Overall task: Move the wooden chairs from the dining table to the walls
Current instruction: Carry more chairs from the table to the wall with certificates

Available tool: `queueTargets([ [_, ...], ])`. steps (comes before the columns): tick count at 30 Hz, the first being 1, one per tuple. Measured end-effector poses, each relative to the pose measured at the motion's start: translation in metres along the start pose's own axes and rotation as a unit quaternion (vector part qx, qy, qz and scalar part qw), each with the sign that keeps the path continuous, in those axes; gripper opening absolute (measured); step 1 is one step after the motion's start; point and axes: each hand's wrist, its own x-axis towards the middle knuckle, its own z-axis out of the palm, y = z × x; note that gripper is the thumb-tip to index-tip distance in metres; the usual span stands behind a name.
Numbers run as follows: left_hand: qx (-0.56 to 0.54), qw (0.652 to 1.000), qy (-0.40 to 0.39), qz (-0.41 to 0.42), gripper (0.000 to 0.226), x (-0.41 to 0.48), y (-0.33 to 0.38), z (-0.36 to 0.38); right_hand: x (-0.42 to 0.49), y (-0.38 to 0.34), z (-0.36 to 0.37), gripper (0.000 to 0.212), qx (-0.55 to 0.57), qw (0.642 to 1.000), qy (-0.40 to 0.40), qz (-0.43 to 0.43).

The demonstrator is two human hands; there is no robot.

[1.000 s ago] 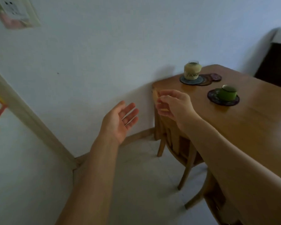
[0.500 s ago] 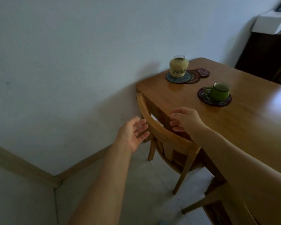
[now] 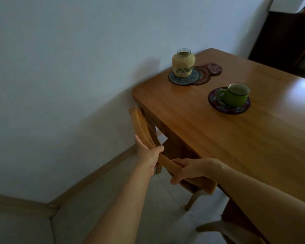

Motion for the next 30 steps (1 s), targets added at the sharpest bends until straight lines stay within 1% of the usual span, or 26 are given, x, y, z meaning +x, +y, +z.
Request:
queueTargets([
  [2,0.017,1.000,0.010,0.012,0.115,0.005,-0.004,0.001,0.005,0.001,0.000,0.083,0.011,1.000,-0.003,-0.008],
  [3,0.023,1.000,0.010,0.015,0.115,0.007,-0.005,-0.001,0.007,0.001,0.001,0.081,0.019,1.000,0.010,-0.019],
  [6,0.024,0.999,0.007,0.022,0.116,0.011,-0.007,-0.005,0.014,0.000,0.007,0.074,0.019,0.994,0.080,-0.070],
  [7,0.023,0.999,0.008,0.023,0.116,0.012,-0.007,-0.005,0.016,-0.002,0.007,0.072,0.018,0.992,0.093,-0.084],
  [10,0.004,0.999,0.026,0.028,0.115,0.011,-0.007,-0.003,0.018,-0.008,0.009,0.069,0.035,0.989,0.092,-0.111],
  [14,-0.022,0.997,0.060,0.038,0.111,0.012,-0.012,-0.005,0.020,-0.014,0.014,0.067,0.038,0.987,0.100,-0.122],
  [18,-0.020,0.997,0.061,0.038,0.111,0.012,-0.014,-0.019,0.022,-0.024,0.021,0.069,0.038,0.987,0.098,-0.125],
  [24,-0.014,0.997,0.069,0.036,0.107,0.007,-0.025,-0.064,0.028,-0.063,0.051,0.068,0.021,0.989,0.083,-0.121],
  [30,-0.021,0.996,0.072,0.050,0.098,-0.004,-0.035,-0.125,0.036,-0.105,0.097,0.064,0.021,0.987,0.089,-0.134],
])
